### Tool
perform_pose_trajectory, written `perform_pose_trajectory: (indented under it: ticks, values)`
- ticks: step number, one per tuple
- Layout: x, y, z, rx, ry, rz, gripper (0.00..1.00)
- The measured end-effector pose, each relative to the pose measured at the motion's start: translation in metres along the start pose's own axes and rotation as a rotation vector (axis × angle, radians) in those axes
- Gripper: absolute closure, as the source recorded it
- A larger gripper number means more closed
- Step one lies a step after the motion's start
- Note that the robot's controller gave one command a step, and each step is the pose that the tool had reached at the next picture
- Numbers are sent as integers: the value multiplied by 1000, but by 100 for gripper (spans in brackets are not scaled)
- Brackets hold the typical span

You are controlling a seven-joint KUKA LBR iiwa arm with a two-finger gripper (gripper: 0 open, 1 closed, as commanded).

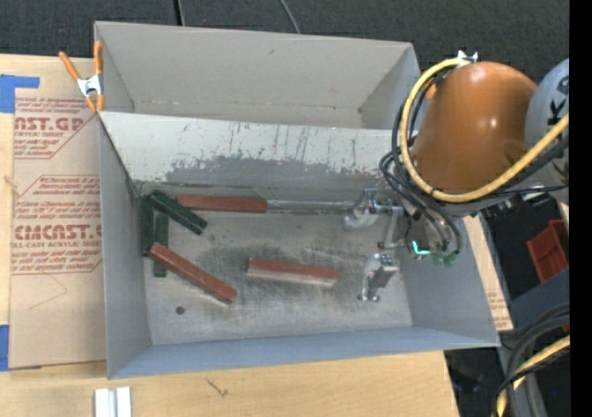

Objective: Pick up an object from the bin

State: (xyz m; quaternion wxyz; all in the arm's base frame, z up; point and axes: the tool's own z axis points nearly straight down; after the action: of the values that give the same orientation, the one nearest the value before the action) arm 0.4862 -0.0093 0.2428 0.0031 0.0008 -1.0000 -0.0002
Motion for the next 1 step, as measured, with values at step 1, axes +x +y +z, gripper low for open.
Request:
perform_pose_trajectory:
  ticks: [1]
  values:
    - [-1,0,-3,0,-8,0,0]
